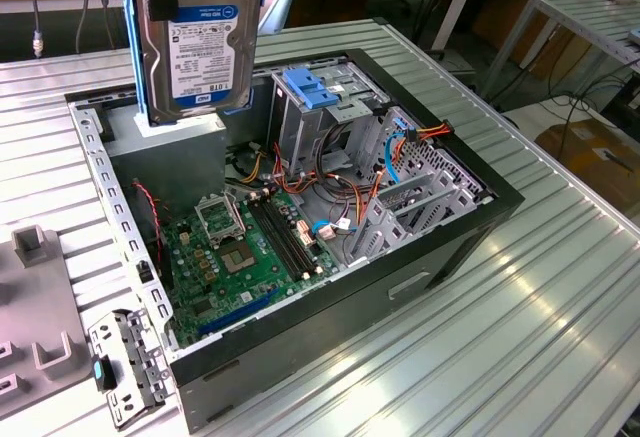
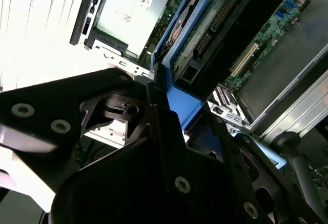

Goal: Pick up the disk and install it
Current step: 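Insert the disk into the insertion slot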

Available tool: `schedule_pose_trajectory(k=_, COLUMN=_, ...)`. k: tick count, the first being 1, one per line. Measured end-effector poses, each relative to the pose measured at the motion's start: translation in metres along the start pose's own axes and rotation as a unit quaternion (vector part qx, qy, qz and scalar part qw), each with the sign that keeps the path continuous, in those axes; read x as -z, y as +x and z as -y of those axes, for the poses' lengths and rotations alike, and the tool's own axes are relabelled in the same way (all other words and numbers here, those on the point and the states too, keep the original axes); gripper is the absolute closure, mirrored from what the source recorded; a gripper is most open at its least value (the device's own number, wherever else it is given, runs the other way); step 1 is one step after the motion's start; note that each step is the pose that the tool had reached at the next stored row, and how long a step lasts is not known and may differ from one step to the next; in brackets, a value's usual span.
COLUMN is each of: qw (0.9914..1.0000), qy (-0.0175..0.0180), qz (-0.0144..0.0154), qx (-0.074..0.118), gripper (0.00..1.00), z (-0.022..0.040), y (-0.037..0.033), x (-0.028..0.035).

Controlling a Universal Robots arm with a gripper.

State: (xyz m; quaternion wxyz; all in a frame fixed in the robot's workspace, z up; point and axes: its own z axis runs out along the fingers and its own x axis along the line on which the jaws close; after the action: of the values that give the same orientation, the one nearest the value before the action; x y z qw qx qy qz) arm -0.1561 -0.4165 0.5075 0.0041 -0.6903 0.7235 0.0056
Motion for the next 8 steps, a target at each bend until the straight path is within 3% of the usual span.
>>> schedule_pose_trajectory(k=8, qw=1.00000, qy=0.0000, qz=0.0000, qx=0.000, gripper=0.63, z=0.0002, y=0.0005, x=0.0000)
